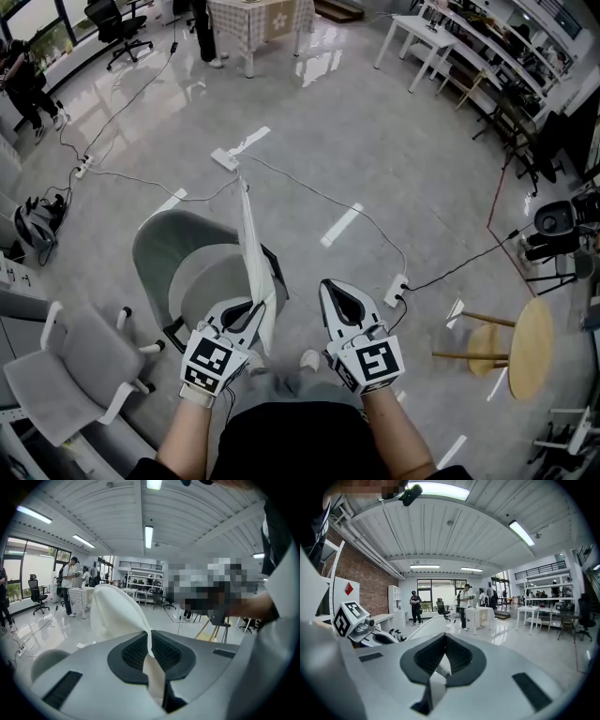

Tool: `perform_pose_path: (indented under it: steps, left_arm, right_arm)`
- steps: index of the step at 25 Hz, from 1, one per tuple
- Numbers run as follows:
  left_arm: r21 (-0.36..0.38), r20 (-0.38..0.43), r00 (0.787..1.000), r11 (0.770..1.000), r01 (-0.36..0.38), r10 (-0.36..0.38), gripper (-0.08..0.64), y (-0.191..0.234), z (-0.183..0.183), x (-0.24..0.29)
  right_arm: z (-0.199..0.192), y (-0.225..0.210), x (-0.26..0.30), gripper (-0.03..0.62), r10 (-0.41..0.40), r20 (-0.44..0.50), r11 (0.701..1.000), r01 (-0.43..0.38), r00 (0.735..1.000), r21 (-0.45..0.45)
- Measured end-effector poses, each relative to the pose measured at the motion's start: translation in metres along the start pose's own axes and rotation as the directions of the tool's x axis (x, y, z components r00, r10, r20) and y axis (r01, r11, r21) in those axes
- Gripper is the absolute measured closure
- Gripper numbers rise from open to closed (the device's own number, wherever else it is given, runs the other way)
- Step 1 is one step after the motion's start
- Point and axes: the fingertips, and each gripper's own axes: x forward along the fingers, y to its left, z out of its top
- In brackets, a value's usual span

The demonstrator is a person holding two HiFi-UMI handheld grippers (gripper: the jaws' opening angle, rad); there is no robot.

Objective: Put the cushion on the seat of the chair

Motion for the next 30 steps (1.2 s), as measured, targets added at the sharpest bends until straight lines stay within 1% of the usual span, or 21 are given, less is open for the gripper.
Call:
perform_pose_path:
  steps: [4,10,17,20,25,30]
  left_arm:
    - [0.024,-0.058,0.998,0.999,0.025,-0.024,0.529,0.001,-0.018,0.005]
    - [0.02,-0.132,0.987,0.995,0.095,-0.092,0.531,-0.009,-0.048,0.013]
    - [-0.023,-0.187,0.966,0.984,0.177,-0.179,0.531,-0.025,-0.091,0.028]
    - [-0.051,-0.208,0.956,0.979,0.199,-0.206,0.531,-0.027,-0.109,0.034]
    - [-0.064,-0.253,0.936,0.97,0.235,-0.244,0.529,-0.036,-0.139,0.04]
    - [-0.105,-0.262,0.918,0.954,0.281,-0.299,0.531,-0.048,-0.169,0.045]
  right_arm:
    - [-0.006,0.0,0.005,0.584,-0.009,-0.018,1.0,0.009,1.0,0.006]
    - [-0.021,-0.003,0.004,0.584,-0.026,-0.057,1.0,0.027,0.998,0.012]
    - [-0.042,-0.012,0.007,0.584,-0.056,-0.119,0.998,0.059,0.991,0.025]
    - [-0.051,-0.013,0.013,0.584,-0.058,-0.138,0.998,0.062,0.989,0.024]
    - [-0.065,-0.012,0.018,0.584,-0.061,-0.157,0.997,0.067,0.986,0.032]
    - [-0.08,-0.011,0.025,0.584,-0.057,-0.183,0.997,0.064,0.982,0.033]
